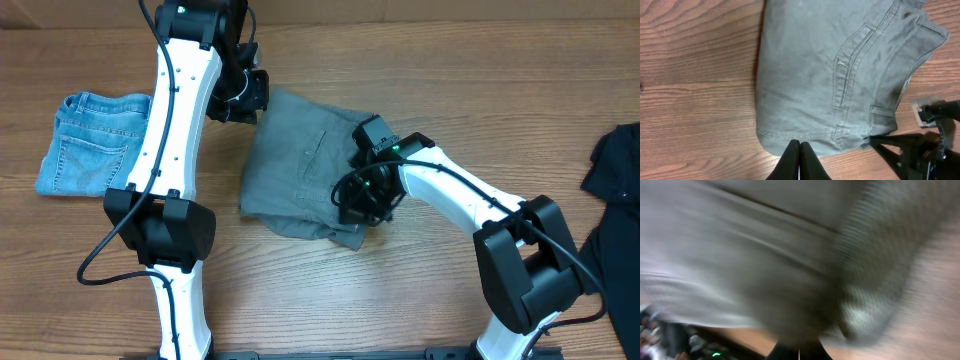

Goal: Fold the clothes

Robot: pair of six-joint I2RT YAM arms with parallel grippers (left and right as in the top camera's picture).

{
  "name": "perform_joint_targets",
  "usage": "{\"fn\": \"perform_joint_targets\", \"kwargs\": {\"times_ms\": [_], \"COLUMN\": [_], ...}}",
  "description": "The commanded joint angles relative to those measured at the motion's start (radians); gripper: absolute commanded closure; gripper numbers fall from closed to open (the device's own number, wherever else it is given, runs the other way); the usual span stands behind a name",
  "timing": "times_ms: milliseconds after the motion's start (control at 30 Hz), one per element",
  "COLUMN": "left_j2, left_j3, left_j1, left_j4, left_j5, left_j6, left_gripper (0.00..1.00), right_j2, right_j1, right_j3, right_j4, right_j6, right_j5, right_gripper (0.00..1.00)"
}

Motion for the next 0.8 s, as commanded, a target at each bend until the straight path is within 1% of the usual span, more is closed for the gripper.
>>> {"fn": "perform_joint_targets", "kwargs": {"times_ms": [0,33,100,200,267,300,367,433,467,533,600,767], "left_j2": [-0.014,-0.014,-0.014,-0.014,-0.014,-0.014,-0.014,-0.014,-0.014,-0.014,-0.014,-0.014], "left_j3": [-0.003,-0.003,-0.007,-0.049,-0.103,-0.143,-0.219,-0.303,-0.345,-0.451,-0.535,-0.746], "left_j1": [0.003,0.003,-0.001,-0.017,-0.028,-0.031,-0.031,-0.031,-0.031,-0.034,-0.039,-0.049], "left_j4": [-0.003,-0.003,-0.003,-0.003,-0.003,-0.002,0.006,0.037,0.063,0.136,0.195,0.359], "left_j5": [-0.004,0.000,0.021,0.048,0.040,0.039,0.040,0.050,0.068,0.130,0.150,0.191], "left_j6": [0.021,0.021,0.021,0.025,0.025,0.025,0.024,0.023,0.024,0.025,0.024,0.019], "left_gripper": [0.85,0.81,0.77,0.76,0.70,0.69,0.71,0.80,0.85,0.92,0.96,0.96], "right_j2": [-0.019,-0.019,-0.021,-0.039,-0.065,-0.079,-0.111,-0.143,-0.157,-0.179,-0.182,-0.161], "right_j1": [-0.008,-0.008,-0.012,-0.025,-0.032,-0.037,-0.042,-0.043,-0.043,-0.043,-0.043,-0.027], "right_j3": [0.010,0.010,0.019,0.056,0.085,0.097,0.116,0.124,0.124,0.124,0.124,0.088], "right_j4": [-0.035,-0.028,-0.024,-0.036,-0.035,-0.035,-0.039,-0.043,-0.042,-0.031,0.011,0.148], "right_j6": [0.041,0.013,-0.029,-0.080,-0.126,-0.142,-0.146,-0.128,-0.107,-0.074,-0.079,-0.085], "right_j5": [0.209,0.202,0.178,0.109,0.039,0.004,-0.046,-0.078,-0.087,-0.087,-0.087,-0.086], "right_gripper": [0.96,0.96,0.96,0.96,0.96,0.96,0.96,0.96,0.96,0.96,0.96,0.96]}}
